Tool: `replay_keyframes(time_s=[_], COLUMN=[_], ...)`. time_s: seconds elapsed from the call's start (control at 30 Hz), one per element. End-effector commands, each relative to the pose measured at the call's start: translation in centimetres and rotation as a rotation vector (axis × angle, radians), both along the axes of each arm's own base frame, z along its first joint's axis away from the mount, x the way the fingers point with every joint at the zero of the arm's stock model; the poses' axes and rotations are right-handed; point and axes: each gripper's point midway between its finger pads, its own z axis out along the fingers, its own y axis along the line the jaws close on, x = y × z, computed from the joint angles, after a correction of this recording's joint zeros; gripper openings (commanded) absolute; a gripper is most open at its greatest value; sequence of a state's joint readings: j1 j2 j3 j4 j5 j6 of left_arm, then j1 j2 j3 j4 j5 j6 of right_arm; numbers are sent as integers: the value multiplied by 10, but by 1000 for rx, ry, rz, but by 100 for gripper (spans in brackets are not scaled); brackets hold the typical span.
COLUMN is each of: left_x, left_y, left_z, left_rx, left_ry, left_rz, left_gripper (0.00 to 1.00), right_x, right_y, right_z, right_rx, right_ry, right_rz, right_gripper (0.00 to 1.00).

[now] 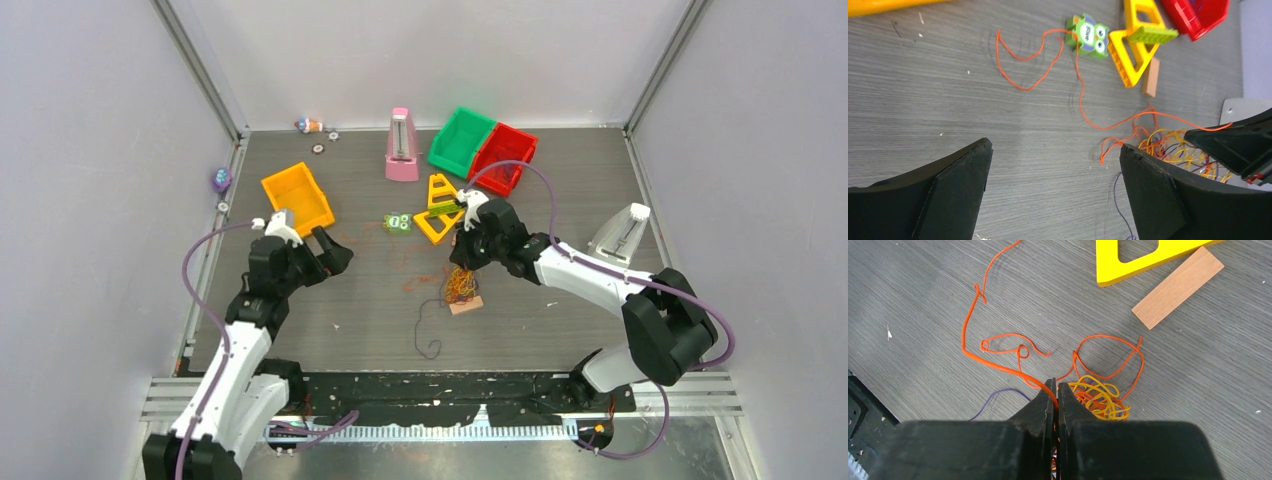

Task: Untangle the cables
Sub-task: Untie the cable.

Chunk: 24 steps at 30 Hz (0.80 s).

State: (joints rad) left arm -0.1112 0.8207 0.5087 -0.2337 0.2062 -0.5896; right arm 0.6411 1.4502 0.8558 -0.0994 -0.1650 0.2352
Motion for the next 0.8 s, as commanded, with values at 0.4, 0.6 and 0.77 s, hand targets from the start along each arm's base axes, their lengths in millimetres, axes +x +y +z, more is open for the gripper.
replay_keyframes(time_s=[0.4,0.6,0.77], left_x=[1,-7,-8], left_y=[-36,-114,-141], left_z=[34,51,53], left_rx=[-317,-484,-532], left_ry=[-24,45,83], left_rz=[9,-149,-171], left_gripper=[97,93,87], right_x=[6,10,6], right_y=[6,6,3], right_z=[20,25,28], right_rx=[23,62,90], right_ry=[-83,-148,-195], right_rz=[24,12,14], right_gripper=[6,5,5])
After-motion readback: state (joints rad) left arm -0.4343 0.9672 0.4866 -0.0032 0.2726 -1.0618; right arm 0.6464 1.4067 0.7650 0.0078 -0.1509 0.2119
